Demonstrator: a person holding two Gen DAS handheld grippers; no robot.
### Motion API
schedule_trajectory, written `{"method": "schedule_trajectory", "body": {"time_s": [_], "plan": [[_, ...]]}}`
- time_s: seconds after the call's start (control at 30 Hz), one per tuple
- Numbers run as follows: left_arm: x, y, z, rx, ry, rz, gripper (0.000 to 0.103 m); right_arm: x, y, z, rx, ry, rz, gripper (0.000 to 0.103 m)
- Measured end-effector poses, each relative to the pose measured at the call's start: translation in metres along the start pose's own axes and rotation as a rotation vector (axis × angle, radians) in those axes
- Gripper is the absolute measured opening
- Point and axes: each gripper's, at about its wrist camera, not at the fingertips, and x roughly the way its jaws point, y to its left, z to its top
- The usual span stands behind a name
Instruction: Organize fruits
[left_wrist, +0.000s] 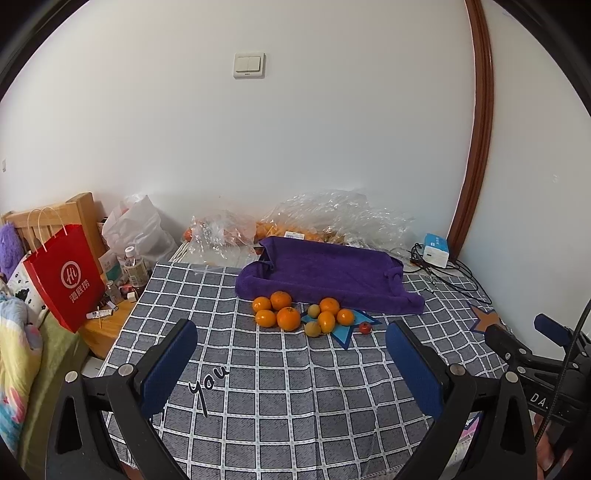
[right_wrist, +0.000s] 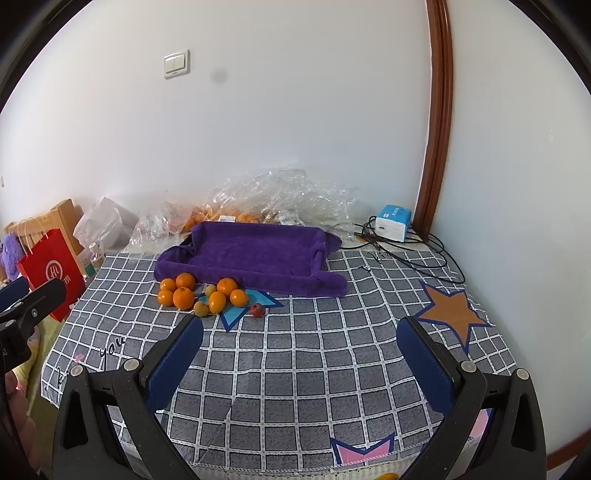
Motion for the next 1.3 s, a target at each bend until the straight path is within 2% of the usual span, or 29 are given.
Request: {"method": "schedule_trajectory", "body": {"time_s": [0.4, 0.57, 0.67, 0.87, 0.9, 0.93, 0.97, 1.03, 1.2, 1.3], "plan": [[0.001, 0.005, -0.002, -0.004, -0.008, 0.001, 0.103, 0.002, 0.001, -0.004, 0.012, -0.017, 0.001, 0.103], [0.011, 0.014, -0.002, -0.031, 0.008, -0.014, 0.103, 0.011, 0.001, -0.003, 0.025, -0.008, 0.021, 0.103], [0.019, 0.015, -0.005, -0.014, 0.017, -0.019, 0.102, 0.02, 0.003, -0.004, 0.023, -0.003, 0.013, 0.103], [0.041, 0.02, -0.01, 0.002, 0.042, -0.05, 0.099, 0.044, 0.003, -0.002, 0.021, 0.023, -0.013, 0.103], [0.045, 0.021, -0.011, 0.008, 0.046, -0.053, 0.096, 0.049, 0.002, -0.001, 0.02, 0.032, -0.002, 0.103], [0.049, 0.022, -0.012, 0.015, 0.051, -0.058, 0.088, 0.055, 0.001, 0.001, 0.02, 0.04, 0.012, 0.103], [0.054, 0.024, -0.012, 0.017, 0.056, -0.058, 0.085, 0.061, 0.0, 0.002, 0.02, 0.043, 0.02, 0.102], [0.064, 0.029, -0.012, 0.011, 0.059, -0.054, 0.085, 0.073, -0.003, 0.004, 0.024, 0.048, 0.027, 0.102], [0.095, 0.039, -0.015, 0.022, 0.1, -0.078, 0.085, 0.116, -0.012, 0.002, 0.051, 0.108, 0.069, 0.093], [0.119, 0.046, -0.017, 0.018, 0.126, -0.063, 0.085, 0.146, -0.012, -0.002, 0.046, 0.133, 0.065, 0.08]]}}
